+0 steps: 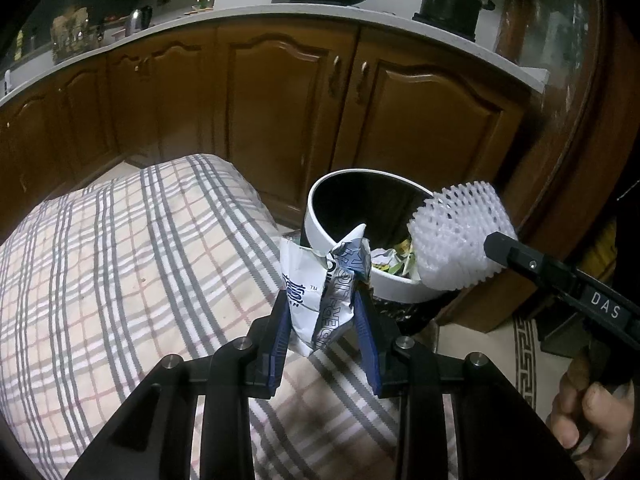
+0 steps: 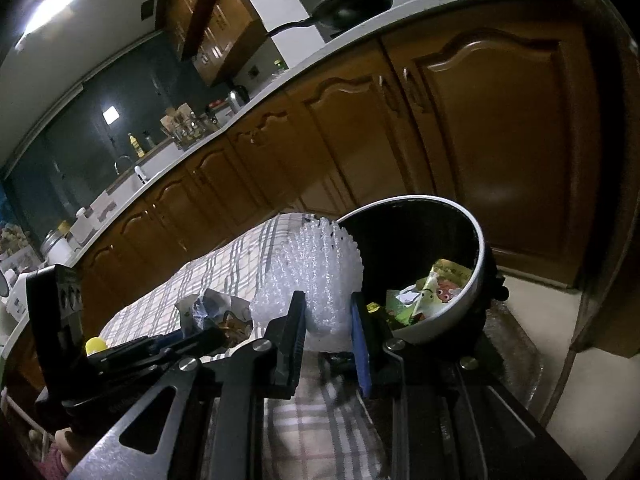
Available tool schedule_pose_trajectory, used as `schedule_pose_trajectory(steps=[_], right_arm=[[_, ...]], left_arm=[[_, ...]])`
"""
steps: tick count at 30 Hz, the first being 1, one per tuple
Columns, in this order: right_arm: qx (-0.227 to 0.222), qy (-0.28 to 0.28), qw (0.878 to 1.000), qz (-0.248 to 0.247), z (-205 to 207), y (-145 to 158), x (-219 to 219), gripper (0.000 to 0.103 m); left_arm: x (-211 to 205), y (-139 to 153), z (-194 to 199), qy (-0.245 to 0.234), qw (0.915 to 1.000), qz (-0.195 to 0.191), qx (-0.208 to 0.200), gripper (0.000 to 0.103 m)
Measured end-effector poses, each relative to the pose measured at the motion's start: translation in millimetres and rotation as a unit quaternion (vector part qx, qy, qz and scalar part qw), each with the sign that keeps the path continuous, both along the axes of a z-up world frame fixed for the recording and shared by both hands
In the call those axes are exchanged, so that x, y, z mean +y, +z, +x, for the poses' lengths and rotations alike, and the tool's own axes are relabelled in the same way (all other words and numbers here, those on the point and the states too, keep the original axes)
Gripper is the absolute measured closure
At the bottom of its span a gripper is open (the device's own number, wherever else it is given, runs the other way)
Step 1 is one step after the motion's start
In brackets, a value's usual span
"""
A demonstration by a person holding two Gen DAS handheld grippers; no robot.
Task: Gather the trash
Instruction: 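Carry the packet and foam net over the black bin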
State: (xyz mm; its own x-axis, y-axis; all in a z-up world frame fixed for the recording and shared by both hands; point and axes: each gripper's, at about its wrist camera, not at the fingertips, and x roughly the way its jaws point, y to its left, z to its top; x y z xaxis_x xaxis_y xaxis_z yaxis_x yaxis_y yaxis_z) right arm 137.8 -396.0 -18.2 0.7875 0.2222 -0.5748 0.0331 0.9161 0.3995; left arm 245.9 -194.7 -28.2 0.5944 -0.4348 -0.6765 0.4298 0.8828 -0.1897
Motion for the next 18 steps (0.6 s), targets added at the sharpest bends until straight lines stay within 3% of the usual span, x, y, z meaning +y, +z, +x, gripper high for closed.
schedule_pose_trajectory(steps=[18], right_arm=[[0.000, -0.021, 1.000, -0.004, -1.3, 1.3, -17.8, 0.081]], left_arm=[[-23.1, -4.8, 18.8, -0.011, 0.9999, 0.005, 0.000, 0.073]])
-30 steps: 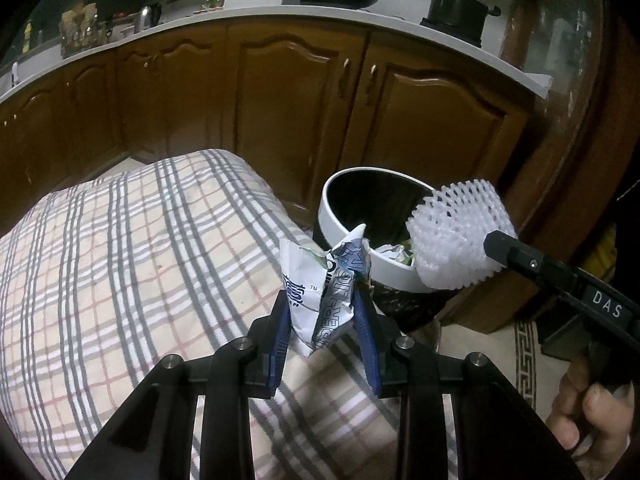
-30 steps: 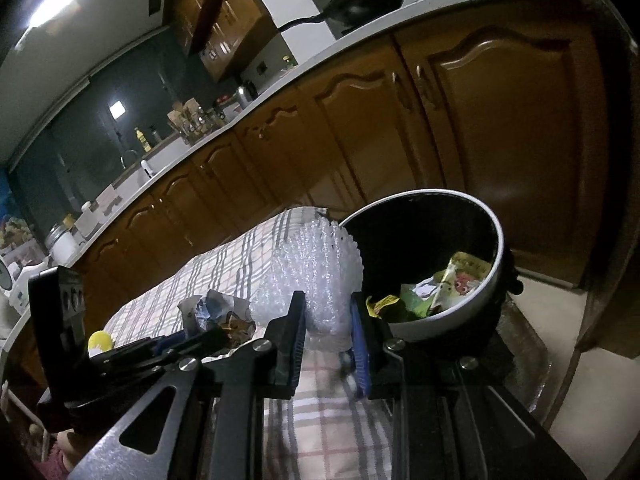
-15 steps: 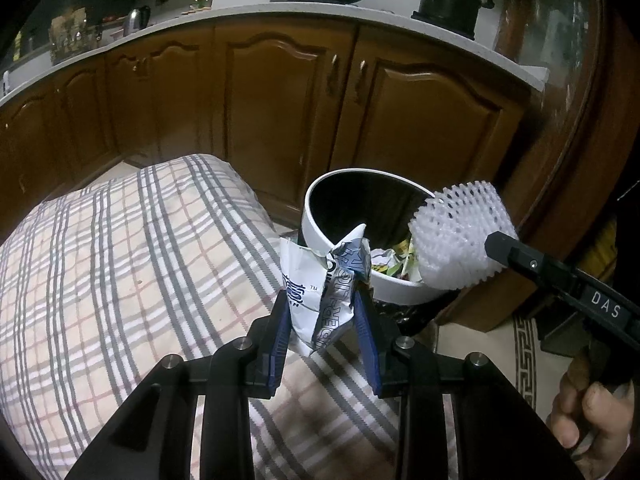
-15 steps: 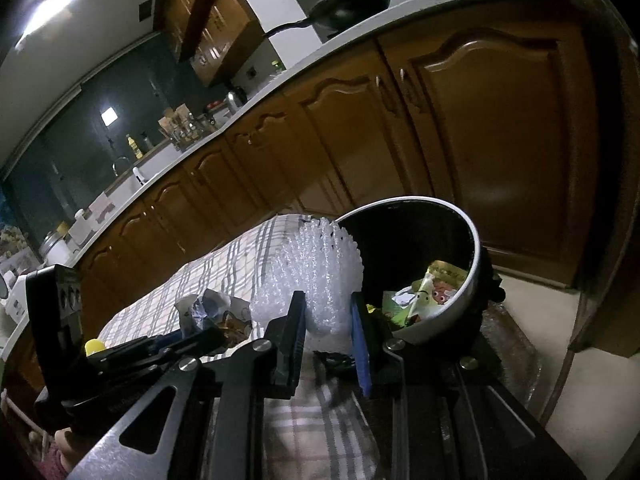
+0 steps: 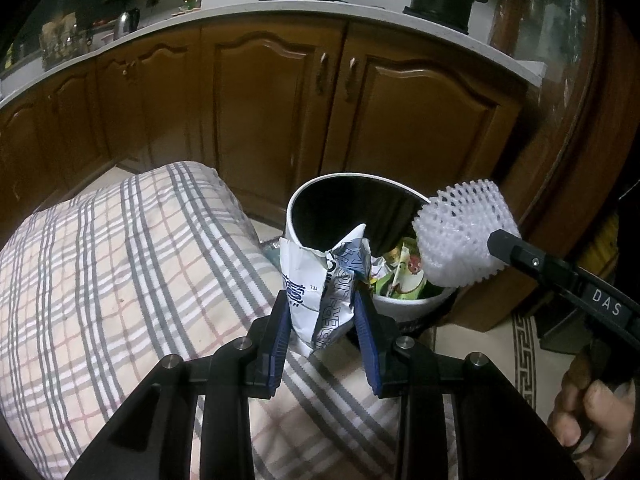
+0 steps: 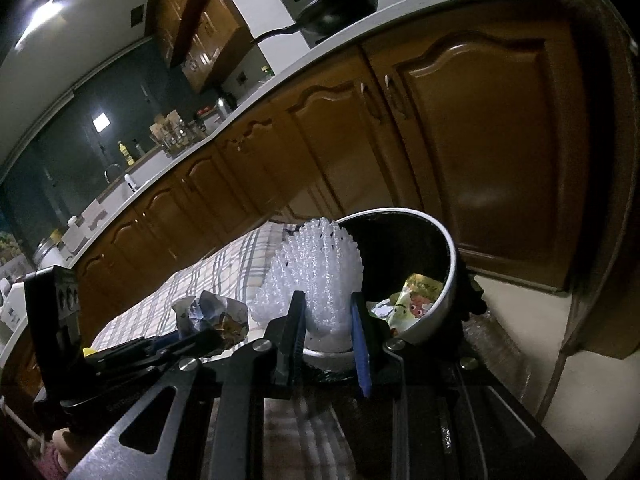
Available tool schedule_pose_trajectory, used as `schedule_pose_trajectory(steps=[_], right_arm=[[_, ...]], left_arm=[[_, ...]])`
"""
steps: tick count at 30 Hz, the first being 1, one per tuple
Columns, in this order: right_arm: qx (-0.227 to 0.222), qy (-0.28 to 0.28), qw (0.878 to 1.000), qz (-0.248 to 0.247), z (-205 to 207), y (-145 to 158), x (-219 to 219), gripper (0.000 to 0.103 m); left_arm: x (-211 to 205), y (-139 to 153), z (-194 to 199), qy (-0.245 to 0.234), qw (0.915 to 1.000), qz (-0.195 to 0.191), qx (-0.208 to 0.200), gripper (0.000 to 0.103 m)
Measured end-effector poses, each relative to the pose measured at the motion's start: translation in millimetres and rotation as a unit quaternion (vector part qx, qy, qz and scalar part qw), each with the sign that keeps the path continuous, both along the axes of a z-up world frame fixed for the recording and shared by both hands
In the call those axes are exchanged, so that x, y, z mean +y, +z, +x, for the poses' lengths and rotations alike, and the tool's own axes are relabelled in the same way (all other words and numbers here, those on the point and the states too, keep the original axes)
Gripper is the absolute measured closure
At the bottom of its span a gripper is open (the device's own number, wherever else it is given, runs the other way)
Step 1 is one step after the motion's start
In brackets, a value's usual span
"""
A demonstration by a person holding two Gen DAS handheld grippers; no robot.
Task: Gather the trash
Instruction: 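Carry the packet and foam net over the black bin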
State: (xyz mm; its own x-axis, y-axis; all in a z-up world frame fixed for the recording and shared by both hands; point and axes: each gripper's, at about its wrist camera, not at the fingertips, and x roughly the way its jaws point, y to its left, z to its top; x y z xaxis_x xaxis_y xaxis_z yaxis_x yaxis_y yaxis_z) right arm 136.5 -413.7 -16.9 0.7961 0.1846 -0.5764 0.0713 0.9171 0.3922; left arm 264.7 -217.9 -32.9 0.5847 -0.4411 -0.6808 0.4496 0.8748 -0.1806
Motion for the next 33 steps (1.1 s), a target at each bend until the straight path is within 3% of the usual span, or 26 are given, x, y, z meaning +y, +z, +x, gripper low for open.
schedule_pose_trajectory(steps=[33], right_arm=[[0.006, -0.011, 0.999, -0.029, 20.1, 2.9, -19.7, 0.081]], left_arm=[[-37.9, 2.6, 30.3, -0.009, 0.9998, 0.019, -0.005, 0.072]])
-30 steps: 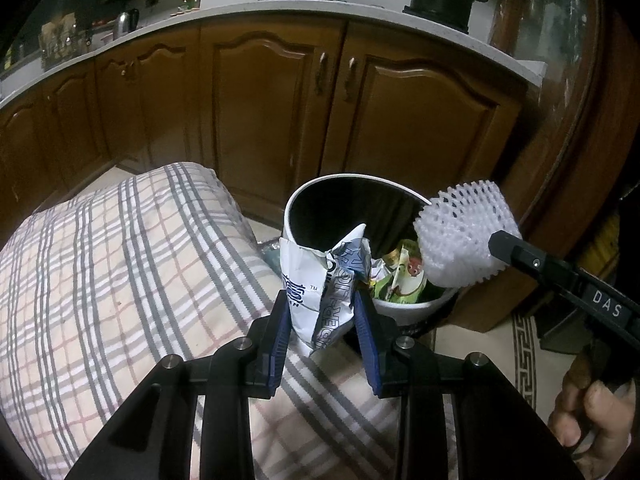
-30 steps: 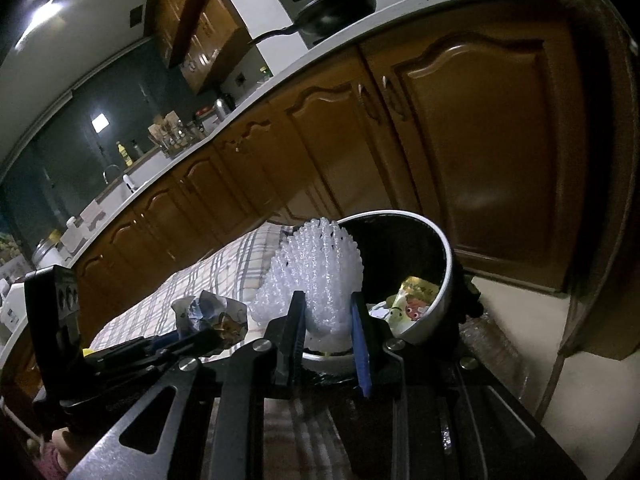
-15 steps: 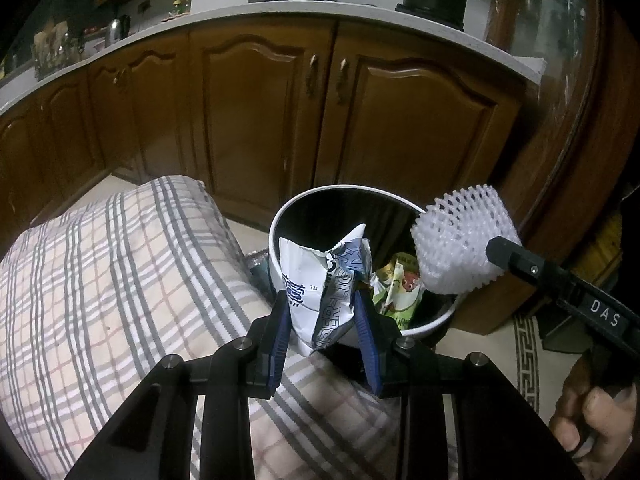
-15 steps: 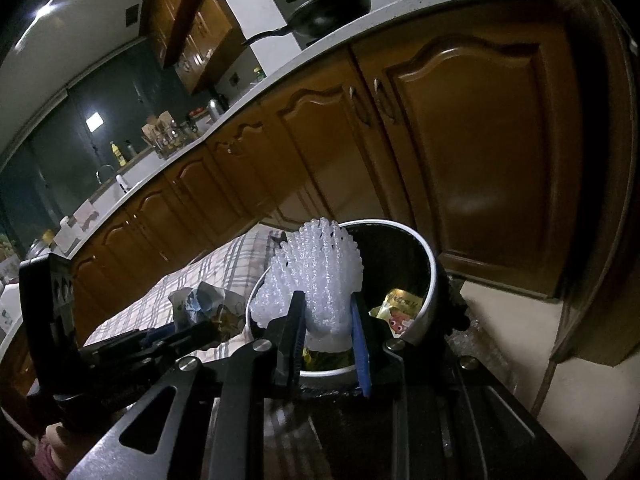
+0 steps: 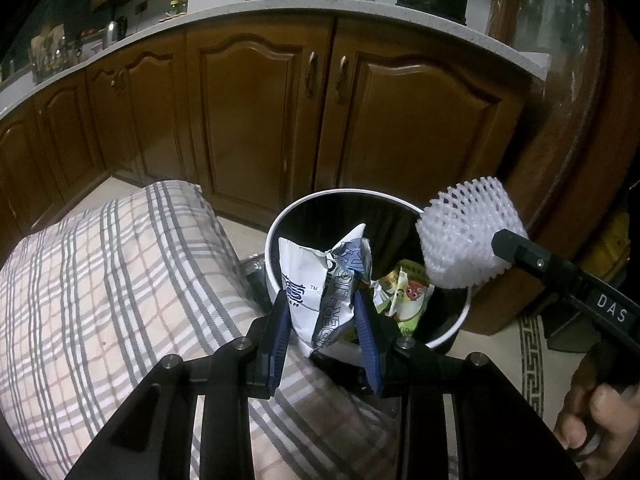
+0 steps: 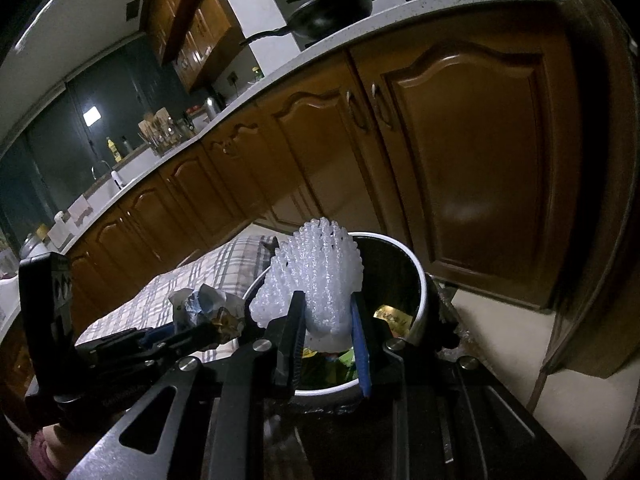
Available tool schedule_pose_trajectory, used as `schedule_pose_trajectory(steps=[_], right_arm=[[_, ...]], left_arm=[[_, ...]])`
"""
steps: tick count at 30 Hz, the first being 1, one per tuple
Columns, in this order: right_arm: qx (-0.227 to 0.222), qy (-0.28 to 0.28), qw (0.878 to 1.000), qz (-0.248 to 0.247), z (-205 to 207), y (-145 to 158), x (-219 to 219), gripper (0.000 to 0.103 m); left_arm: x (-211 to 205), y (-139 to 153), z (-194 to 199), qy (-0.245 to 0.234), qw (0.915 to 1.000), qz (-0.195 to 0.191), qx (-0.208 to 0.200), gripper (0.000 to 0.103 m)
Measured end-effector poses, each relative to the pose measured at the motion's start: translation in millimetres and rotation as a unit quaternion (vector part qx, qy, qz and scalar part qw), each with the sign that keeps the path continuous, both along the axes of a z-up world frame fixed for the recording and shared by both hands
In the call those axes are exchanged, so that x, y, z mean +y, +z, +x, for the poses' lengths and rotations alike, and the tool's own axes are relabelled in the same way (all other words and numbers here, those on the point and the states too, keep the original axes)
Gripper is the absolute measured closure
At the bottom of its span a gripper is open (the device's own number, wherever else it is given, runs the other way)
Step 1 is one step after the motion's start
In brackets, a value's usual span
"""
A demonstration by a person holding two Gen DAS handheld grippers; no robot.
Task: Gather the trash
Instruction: 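Carry the packet and foam net over the black bin, then open the right tool to drop the foam net while the left tool releases the packet into the bin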
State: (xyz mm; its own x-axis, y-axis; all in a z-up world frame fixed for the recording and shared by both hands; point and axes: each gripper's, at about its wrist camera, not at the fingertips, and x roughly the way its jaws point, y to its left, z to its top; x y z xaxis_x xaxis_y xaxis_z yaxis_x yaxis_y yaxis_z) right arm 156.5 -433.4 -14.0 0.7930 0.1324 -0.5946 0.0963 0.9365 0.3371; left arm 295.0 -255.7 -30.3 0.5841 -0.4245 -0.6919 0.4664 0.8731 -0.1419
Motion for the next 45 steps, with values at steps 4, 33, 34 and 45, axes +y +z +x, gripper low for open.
schedule_pose_trajectory(steps=[4, 33, 34, 45], right_arm=[[0.006, -0.001, 1.000, -0.005, 4.4, -1.0, -1.7, 0.081], [0.049, 0.009, 0.998, -0.041, 40.4, -8.4, -9.1, 0.081], [0.051, 0.009, 0.998, -0.041, 40.9, -9.2, -9.2, 0.081], [0.065, 0.010, 0.997, -0.044, 47.4, -10.4, -12.3, 0.080]], left_arm=[[-3.4, -0.8, 5.3, -0.001, 1.0000, 0.004, 0.001, 0.072], [-26.2, -3.9, 18.6, -0.008, 0.9995, 0.027, 0.012, 0.070], [-26.6, -4.2, 20.1, -0.010, 0.9995, 0.028, 0.014, 0.070], [-35.0, -5.5, 28.3, -0.021, 0.9986, 0.040, 0.028, 0.067]])
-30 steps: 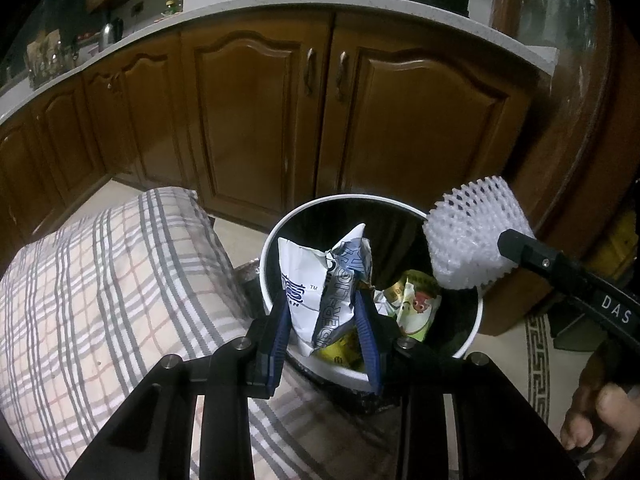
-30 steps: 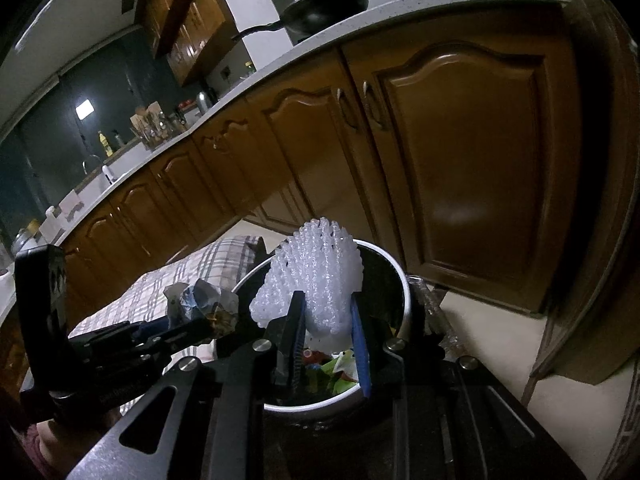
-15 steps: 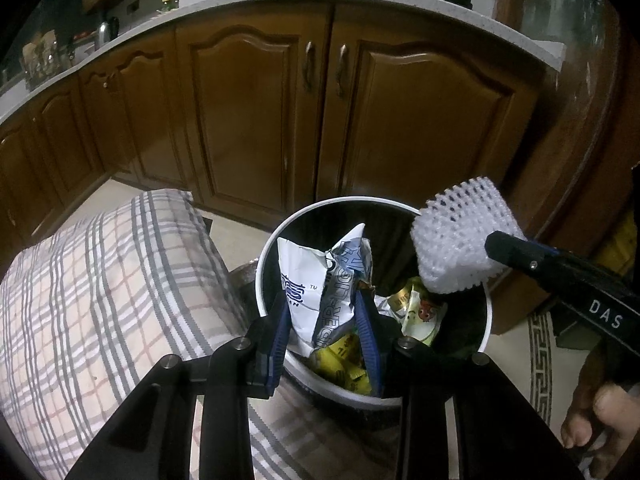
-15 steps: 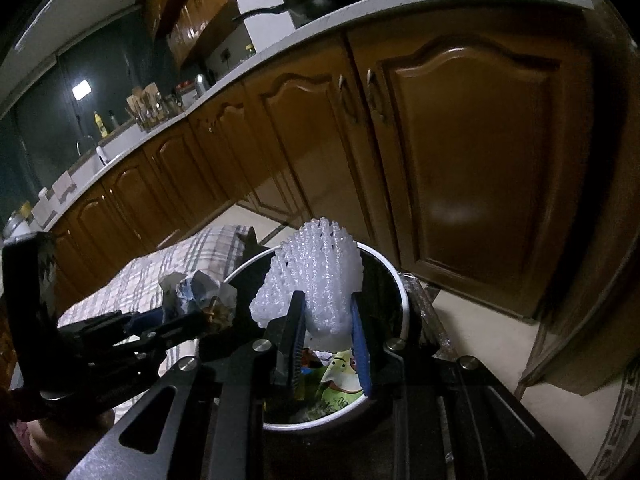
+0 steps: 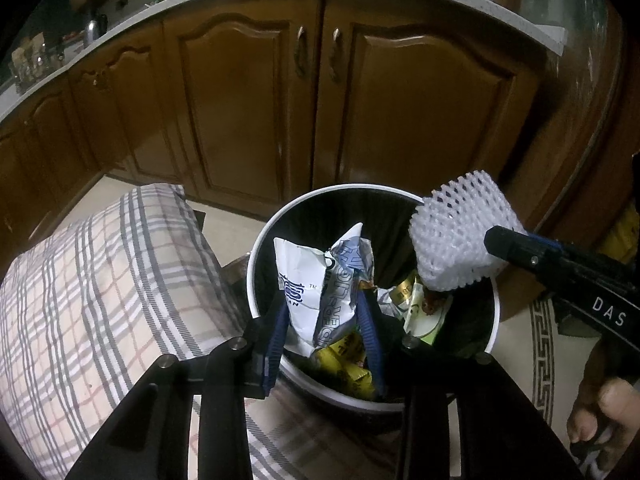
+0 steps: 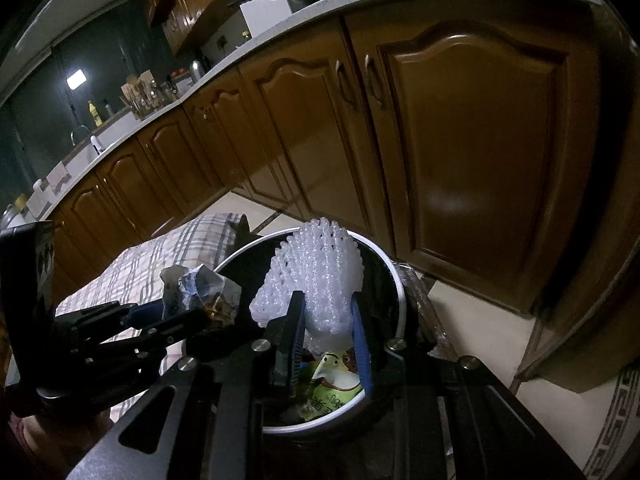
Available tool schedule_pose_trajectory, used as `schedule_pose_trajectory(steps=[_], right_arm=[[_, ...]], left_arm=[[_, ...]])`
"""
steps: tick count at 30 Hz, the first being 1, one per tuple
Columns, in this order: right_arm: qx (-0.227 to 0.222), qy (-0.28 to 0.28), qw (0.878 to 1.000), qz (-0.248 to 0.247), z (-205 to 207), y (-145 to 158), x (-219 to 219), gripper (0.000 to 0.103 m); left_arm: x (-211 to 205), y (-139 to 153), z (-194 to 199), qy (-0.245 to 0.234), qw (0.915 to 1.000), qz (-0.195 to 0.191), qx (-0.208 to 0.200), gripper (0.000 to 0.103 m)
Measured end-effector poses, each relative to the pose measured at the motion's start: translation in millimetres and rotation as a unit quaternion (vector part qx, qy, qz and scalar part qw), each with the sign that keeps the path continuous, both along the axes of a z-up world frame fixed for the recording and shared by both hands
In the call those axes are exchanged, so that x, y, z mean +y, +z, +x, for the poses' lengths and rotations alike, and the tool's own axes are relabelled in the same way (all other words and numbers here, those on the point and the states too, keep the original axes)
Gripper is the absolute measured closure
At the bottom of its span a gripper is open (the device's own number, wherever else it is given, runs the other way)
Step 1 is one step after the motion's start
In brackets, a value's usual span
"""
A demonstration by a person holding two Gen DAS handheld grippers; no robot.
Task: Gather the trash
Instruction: 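Open the right tool to drop the foam net while the left tool releases the packet into the bin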
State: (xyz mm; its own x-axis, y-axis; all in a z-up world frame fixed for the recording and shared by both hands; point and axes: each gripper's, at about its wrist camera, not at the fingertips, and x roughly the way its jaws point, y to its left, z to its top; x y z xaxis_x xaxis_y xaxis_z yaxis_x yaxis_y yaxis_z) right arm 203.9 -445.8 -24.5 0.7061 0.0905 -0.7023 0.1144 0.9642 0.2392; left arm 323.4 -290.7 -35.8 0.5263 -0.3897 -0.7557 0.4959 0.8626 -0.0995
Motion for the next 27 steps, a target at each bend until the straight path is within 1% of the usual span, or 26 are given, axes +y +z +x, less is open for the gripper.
schedule_pose_trajectory(steps=[2, 4, 5, 6, 8, 11, 16, 18, 20, 22, 24, 27], right_arm=[[0.000, -0.001, 1.000, 0.002, 0.0, 0.3, -1.2, 0.077], [0.000, -0.004, 1.000, 0.006, 0.2, 0.8, -2.9, 0.074], [-0.001, -0.005, 1.000, 0.012, -0.2, 1.3, -4.3, 0.073], [-0.003, -0.006, 1.000, 0.019, -0.8, 1.5, -6.0, 0.068], [-0.005, -0.009, 1.000, 0.029, -1.8, 3.0, -8.7, 0.060], [-0.009, -0.011, 0.999, 0.038, -4.0, 4.5, -10.7, 0.059], [-0.020, -0.013, 0.998, 0.053, -10.6, 10.1, -8.0, 0.051], [-0.026, -0.014, 0.998, 0.059, -15.1, 12.4, -4.7, 0.040], [-0.034, -0.013, 0.997, 0.064, -21.7, 14.0, -0.5, 0.033], [-0.041, -0.014, 0.997, 0.069, -30.0, 15.3, 6.0, 0.029], [-0.048, -0.017, 0.996, 0.074, -39.4, 16.4, 13.2, 0.020], [-0.063, -0.016, 0.995, 0.078, -51.8, 20.0, 26.6, 0.015]], left_arm=[[-0.1, 0.1, 0.5, 0.001, 1.0000, 0.001, 0.001, 0.065], [1.5, -0.4, 1.4, -0.001, 1.0000, 0.001, 0.003, 0.059], [1.9, -0.1, 0.6, 0.000, 1.0000, 0.003, 0.002, 0.053], [2.6, 1.4, 0.0, 0.003, 1.0000, 0.004, 0.000, 0.046], [6.0, 2.6, -1.5, 0.007, 1.0000, 0.002, -0.004, 0.041], [12.9, 5.9, -3.9, 0.014, 0.9999, -0.004, -0.004, 0.039], [35.5, 8.6, -13.2, 0.031, 0.9992, -0.024, -0.005, 0.038], [48.5, 8.5, -21.2, 0.043, 0.9984, -0.036, -0.007, 0.038], [60.1, 8.6, -29.8, 0.054, 0.9973, -0.050, -0.008, 0.037], [76.9, 7.2, -42.2, 0.067, 0.9954, -0.068, -0.010, 0.035], [91.7, 6.2, -54.5, 0.079, 0.9936, -0.080, -0.014, 0.034], [119.8, 6.6, -79.4, 0.102, 0.9890, -0.106, -0.017, 0.032]])
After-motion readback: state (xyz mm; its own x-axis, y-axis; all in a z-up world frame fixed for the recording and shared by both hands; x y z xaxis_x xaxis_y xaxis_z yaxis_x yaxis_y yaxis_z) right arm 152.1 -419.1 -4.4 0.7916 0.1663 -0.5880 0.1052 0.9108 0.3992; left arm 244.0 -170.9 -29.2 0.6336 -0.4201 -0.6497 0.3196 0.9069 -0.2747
